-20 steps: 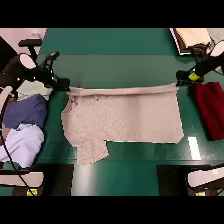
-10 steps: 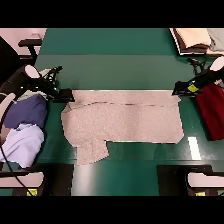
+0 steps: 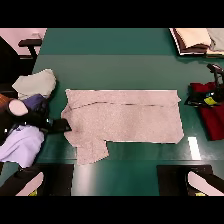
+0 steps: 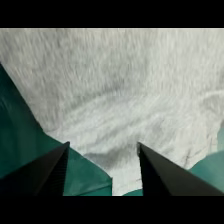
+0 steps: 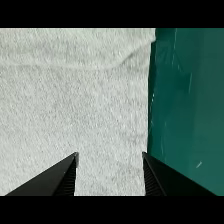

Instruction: Fold the shirts.

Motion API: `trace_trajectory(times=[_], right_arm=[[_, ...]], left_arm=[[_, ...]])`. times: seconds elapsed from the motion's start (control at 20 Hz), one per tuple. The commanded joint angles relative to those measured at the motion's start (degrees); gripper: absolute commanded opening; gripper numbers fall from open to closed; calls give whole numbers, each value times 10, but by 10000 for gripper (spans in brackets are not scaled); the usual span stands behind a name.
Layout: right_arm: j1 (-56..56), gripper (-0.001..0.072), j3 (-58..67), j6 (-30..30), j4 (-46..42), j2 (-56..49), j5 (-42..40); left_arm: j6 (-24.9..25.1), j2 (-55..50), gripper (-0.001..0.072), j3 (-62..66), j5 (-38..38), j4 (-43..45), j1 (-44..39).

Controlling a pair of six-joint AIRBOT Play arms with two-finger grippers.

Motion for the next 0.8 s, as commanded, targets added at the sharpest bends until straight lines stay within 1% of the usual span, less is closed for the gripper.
trace_trajectory(times=[0.0,0.15,0.3,0.4,0.45,0.5,0.55,0.6,0.65,0.75], right_arm=[[-7,454,-23,-3,8,25,0],[-7,454,-23,-11,46,25,-10],[-7,454,-23,-13,55,25,-13],[-7,454,-23,-13,54,25,-8],[-7,454,-23,-18,53,25,3],[-10,454,-23,-23,42,25,19],[-14,454,-23,-22,28,25,35],[-24,454,-24,-22,7,25,52],[-36,454,-28,-22,-8,25,63],[-78,454,-64,-21,-11,30,81]], left_arm=[[-19,52,487,-93,1,-58,0],[-14,52,486,-129,31,-87,-10],[-16,52,486,-139,68,-96,-54],[-22,52,484,-139,90,-97,-61],[-22,52,427,-137,98,-96,-61],[-21,52,241,-136,99,-97,-61],[-19,53,102,-134,99,-96,-61],[-19,53,22,-129,98,-93,-61],[-19,52,21,-122,98,-91,-61],[-19,52,20,-109,97,-91,-61]])
